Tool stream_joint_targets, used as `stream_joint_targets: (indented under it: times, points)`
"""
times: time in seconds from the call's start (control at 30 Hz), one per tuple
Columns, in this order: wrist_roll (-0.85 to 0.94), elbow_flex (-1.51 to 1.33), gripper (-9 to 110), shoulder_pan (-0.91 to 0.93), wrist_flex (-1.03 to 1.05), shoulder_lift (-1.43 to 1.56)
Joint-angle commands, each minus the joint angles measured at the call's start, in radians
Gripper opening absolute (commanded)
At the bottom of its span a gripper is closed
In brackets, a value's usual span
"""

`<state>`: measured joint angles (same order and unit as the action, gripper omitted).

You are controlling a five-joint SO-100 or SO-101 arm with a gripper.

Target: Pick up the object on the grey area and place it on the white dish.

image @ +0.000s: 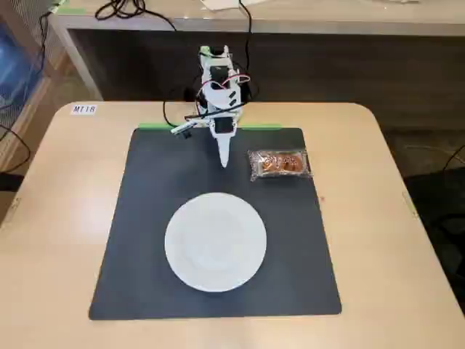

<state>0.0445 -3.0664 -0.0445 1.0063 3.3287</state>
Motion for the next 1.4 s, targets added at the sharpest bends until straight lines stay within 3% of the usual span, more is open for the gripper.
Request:
stream_joint_targets:
  times: [0.0,0.43,0.57,0.73,0.9,1.17,1.37]
  points:
    - [0.008,-0.021,0,0.003,-0.020,0.023]
    - [0.034,-0.003,0,-0.020,-0.011,0.023]
    - [0.100,0.262,0,-0.064,0.084,-0.029]
    - [0.110,0.853,0,-0.190,0.199,-0.494]
    - [-0.023,1.178,0,-0.325,0.282,-0.782]
    - [-0.282,1.312,0,-0.592,0.393,-1.095]
    - [-0.465,1.517,0,-0.709,0.623,-1.471]
